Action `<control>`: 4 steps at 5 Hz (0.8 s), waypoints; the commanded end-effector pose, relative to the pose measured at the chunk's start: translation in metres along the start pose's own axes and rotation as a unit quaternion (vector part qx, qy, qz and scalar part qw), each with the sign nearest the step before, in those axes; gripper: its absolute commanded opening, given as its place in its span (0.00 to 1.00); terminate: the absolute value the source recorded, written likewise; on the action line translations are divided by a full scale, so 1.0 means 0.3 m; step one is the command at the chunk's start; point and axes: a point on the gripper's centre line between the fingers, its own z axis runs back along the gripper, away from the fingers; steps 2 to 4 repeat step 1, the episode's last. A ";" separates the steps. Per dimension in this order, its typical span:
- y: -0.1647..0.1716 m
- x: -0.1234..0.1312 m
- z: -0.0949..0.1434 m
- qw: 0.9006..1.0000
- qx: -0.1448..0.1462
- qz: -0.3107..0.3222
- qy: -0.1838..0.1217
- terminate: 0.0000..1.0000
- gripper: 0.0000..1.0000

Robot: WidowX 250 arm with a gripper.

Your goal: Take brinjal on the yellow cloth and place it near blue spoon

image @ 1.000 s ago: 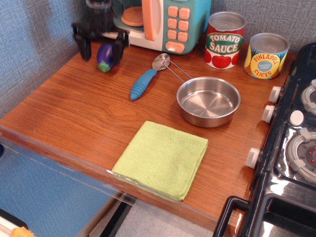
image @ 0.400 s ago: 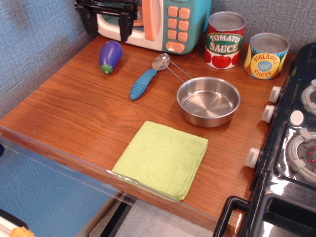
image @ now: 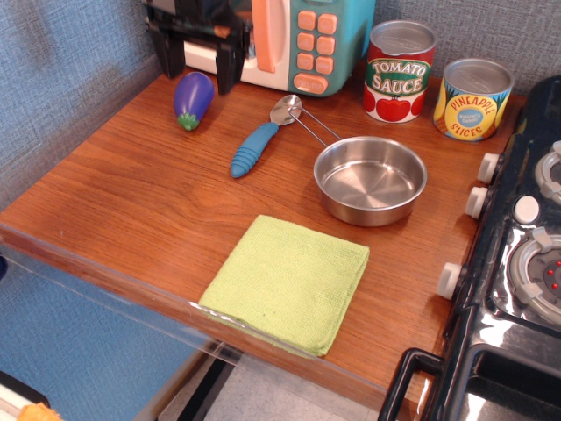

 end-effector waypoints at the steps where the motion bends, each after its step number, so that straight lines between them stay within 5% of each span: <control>1: 0.054 -0.012 0.078 0.999 0.008 0.001 -0.032 1.00 1.00; 4: 0.054 -0.012 0.078 0.999 0.008 0.001 -0.032 1.00 1.00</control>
